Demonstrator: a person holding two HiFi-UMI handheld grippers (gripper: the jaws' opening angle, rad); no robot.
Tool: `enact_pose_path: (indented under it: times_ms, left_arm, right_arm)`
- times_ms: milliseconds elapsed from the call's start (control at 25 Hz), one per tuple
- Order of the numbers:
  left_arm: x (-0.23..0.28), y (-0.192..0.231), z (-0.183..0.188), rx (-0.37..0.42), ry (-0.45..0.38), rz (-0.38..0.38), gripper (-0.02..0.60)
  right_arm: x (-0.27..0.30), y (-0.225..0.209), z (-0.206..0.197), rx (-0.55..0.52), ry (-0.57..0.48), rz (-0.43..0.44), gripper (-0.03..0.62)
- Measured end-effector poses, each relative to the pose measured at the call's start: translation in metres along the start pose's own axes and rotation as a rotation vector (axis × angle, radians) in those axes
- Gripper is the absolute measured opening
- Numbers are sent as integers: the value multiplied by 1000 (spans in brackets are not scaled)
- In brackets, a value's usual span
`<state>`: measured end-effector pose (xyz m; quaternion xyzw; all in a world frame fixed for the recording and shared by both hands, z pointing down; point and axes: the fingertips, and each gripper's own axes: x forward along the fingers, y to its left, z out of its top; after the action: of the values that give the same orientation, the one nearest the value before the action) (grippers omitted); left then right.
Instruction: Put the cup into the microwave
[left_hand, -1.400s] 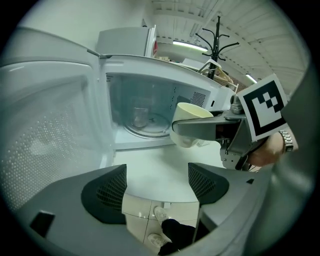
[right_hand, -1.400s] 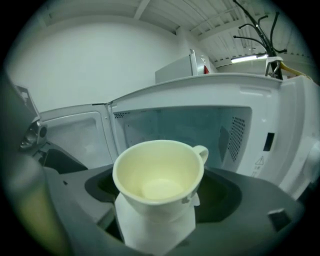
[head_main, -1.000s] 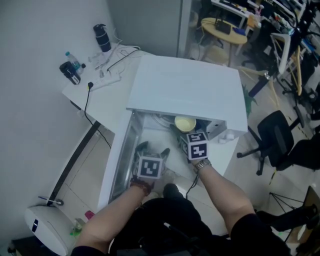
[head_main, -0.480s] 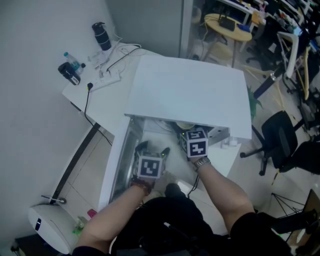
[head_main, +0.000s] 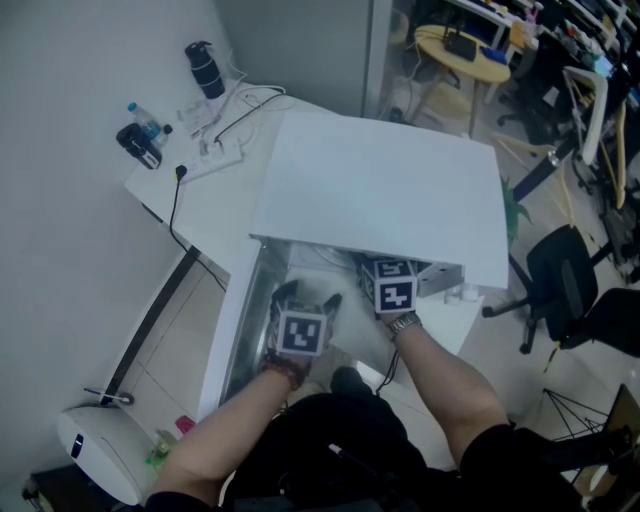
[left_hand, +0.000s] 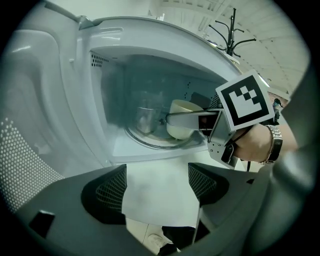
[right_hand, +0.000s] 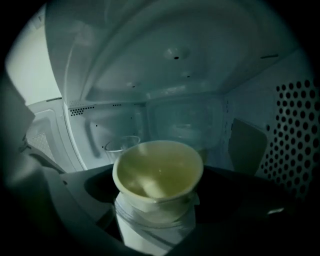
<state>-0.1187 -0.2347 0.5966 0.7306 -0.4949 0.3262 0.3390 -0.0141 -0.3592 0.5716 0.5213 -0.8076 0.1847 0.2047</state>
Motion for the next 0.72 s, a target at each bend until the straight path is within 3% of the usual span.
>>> enact_pose_path:
  times_ms: [720]
  left_arm:
    - [-6,-4,-3,22,-5,1,380]
  right_arm:
    - [-17,6,4,-12,-49,-42,488]
